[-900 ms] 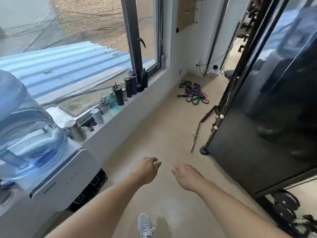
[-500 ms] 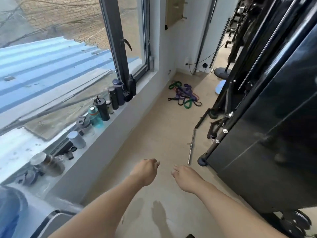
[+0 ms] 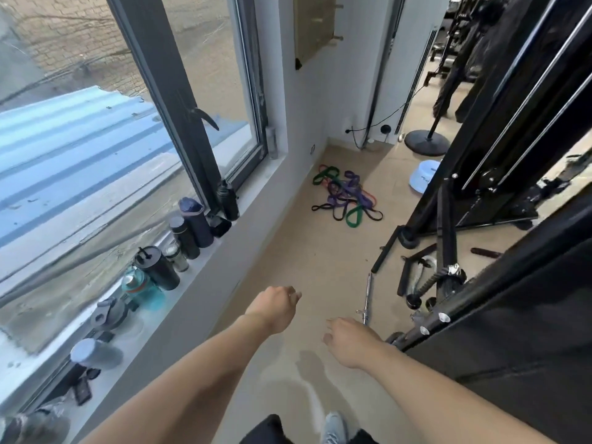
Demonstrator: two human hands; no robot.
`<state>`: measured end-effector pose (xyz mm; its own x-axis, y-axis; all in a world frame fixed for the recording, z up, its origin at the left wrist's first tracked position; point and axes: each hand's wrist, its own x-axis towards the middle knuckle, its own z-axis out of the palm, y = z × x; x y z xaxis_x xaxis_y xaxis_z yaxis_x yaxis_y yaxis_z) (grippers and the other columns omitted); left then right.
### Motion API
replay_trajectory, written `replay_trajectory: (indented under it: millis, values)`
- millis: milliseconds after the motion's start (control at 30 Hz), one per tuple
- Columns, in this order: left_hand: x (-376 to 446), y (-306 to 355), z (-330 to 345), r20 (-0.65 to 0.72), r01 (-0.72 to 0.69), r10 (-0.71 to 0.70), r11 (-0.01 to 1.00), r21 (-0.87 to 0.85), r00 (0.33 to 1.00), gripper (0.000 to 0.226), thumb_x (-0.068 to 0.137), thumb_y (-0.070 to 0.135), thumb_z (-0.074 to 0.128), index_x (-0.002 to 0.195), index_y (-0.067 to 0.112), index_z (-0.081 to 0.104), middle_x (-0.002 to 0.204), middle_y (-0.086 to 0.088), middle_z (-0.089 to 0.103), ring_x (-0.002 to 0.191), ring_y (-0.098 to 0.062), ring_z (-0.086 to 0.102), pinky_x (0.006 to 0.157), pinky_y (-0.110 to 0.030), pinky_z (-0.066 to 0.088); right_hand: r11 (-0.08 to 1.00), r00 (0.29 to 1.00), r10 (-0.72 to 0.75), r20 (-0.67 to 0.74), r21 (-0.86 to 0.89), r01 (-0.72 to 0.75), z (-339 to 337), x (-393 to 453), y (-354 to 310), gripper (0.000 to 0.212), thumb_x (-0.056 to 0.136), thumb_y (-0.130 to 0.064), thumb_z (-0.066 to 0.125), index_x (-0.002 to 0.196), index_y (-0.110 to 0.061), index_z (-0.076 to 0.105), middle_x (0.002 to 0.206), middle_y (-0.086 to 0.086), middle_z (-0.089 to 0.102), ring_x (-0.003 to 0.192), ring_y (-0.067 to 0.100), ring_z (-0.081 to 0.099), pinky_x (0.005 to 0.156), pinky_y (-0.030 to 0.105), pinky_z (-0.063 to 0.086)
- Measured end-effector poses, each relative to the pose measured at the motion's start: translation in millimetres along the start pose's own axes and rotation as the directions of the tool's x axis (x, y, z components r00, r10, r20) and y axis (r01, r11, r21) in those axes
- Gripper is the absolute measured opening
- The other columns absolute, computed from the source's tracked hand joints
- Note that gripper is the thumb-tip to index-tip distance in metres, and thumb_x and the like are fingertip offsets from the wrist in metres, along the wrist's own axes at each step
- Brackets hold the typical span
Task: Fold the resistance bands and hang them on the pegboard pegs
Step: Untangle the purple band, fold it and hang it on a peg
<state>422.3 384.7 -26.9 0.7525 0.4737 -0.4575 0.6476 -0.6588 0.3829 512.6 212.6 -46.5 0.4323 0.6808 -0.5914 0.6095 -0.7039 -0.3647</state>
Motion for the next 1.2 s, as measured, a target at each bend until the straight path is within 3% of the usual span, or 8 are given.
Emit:
replay_trajectory:
  millis: [167, 300, 433, 567, 700, 1200]
  values:
    - [88, 14, -34, 0.032, 0.013, -0.014, 1.000, 0.013, 0.999, 0.046, 0.104, 0.047, 0.032, 0.121, 0.021, 0.065, 0.123, -0.012, 0.067, 0.115, -0.037, 0.060, 0.093, -0.037, 0.049, 0.997, 0.998, 0.047, 0.041, -0.058, -0.045, -67, 73, 16, 0.039, 0.109, -0.031, 0.039, 0.133, -0.006, 0.059, 0.142, 0.018, 0.058, 0.133, 0.033, 0.054, 0.101, 0.035, 0.047]
    - [173, 11, -60, 0.078, 0.018, -0.022, 0.999, 0.046, 0.997, 0.044, 0.104, 0.049, 0.033, 0.119, 0.021, 0.064, 0.123, -0.012, 0.066, 0.114, -0.037, 0.060, 0.090, -0.036, 0.049, 0.995, 0.994, 0.092, 0.059, -0.038, -0.090, -109, 150, 28, 0.047, 0.109, -0.032, 0.039, 0.146, -0.008, 0.053, 0.155, 0.013, 0.050, 0.142, 0.030, 0.047, 0.112, 0.033, 0.043]
    - [263, 5, -93, 0.126, -0.021, 0.012, 0.997, 0.070, 0.992, 0.045, 0.104, 0.050, 0.034, 0.115, 0.019, 0.065, 0.121, -0.012, 0.067, 0.112, -0.036, 0.061, 0.090, -0.037, 0.051, 0.983, 0.978, 0.185, 0.090, -0.018, -0.185, -153, 232, 34, 0.047, 0.107, -0.031, 0.041, 0.146, -0.009, 0.055, 0.151, 0.015, 0.054, 0.137, 0.033, 0.053, 0.109, 0.034, 0.047]
    - [350, 2, -132, 0.192, -0.071, 0.049, 0.991, 0.110, 0.980, 0.047, 0.102, 0.055, 0.034, 0.109, 0.020, 0.064, 0.119, -0.011, 0.068, 0.110, -0.036, 0.062, 0.091, -0.039, 0.052, 0.958, 0.956, 0.276, 0.098, 0.053, -0.282, -200, 304, 38, 0.045, 0.105, -0.034, 0.043, 0.139, -0.011, 0.059, 0.144, 0.014, 0.060, 0.130, 0.034, 0.058, 0.100, 0.034, 0.049]
    - [429, 10, -168, 0.235, -0.101, 0.059, 0.981, 0.167, 0.970, 0.048, 0.101, 0.056, 0.035, 0.117, 0.022, 0.064, 0.122, -0.010, 0.067, 0.113, -0.035, 0.062, 0.092, -0.040, 0.052, 0.921, 0.937, 0.330, 0.110, 0.179, -0.346, -249, 364, 45, 0.054, 0.103, -0.044, 0.047, 0.151, -0.020, 0.051, 0.155, 0.006, 0.051, 0.139, 0.030, 0.051, 0.110, 0.035, 0.043]
    - [710, 162, -260, 0.243, -0.093, 0.059, 0.987, 0.128, 0.968, 0.048, 0.102, 0.053, 0.037, 0.127, 0.021, 0.063, 0.126, -0.010, 0.067, 0.114, -0.033, 0.061, 0.095, -0.041, 0.050, 0.935, 0.943, 0.303, 0.137, 0.151, -0.322, -479, 563, 173, 0.060, 0.106, -0.046, 0.047, 0.160, -0.023, 0.037, 0.166, 0.006, 0.036, 0.149, 0.029, 0.039, 0.119, 0.036, 0.034]
